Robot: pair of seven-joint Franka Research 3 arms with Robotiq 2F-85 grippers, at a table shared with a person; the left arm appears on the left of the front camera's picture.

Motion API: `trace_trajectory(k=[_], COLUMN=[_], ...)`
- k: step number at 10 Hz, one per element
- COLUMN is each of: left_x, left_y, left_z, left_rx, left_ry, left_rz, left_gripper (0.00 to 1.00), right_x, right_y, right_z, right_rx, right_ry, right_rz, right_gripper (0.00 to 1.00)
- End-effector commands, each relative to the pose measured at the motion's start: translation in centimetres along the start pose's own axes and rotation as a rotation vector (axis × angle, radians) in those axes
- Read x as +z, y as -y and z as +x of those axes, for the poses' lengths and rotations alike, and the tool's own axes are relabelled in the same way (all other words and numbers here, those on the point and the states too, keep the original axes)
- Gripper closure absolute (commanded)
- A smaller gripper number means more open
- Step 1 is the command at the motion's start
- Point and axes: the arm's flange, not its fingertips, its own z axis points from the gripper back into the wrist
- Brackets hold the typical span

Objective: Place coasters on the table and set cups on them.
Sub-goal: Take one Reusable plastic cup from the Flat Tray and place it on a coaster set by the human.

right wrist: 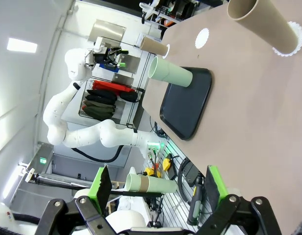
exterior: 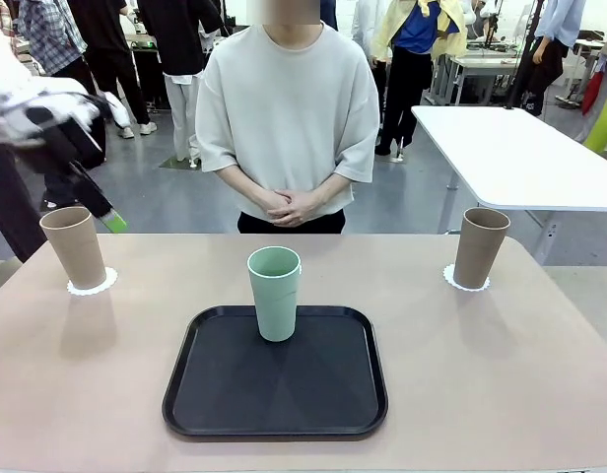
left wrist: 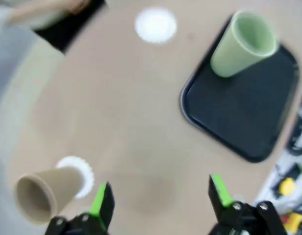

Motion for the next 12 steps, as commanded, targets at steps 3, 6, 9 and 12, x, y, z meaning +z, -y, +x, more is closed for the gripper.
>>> trace_trajectory(k=[3, 6, 9, 12], left_x=[-2.9, -3.1, -5.3, -9.8], left_y=[2.0, 1.9, 1.5, 2.8], left_z=[1.0, 1.4, 1.8, 4.1], left_rx=[-0.008, -0.062, -0.182, -0.409], left_ry=[-0.086, -0.091, 0.052, 0.179], left_rz=[-0.085, -0.017, -0.109, -0.245], left_gripper=[0.00, 0.00, 0.00, 0.00], right_x=[0.0, 0.0, 0.0, 0.0], right_y=[0.0, 0.0, 0.0, 0.0], right_z=[0.1, 0.1, 0.1, 0.1], right_rx=[0.002, 0.002, 0.002, 0.002], right_ry=[0.001, 0.001, 0.001, 0.001], right_rz=[0.000, 0.000, 0.000, 0.000], right_gripper=[0.00, 0.00, 0.00, 0.00])
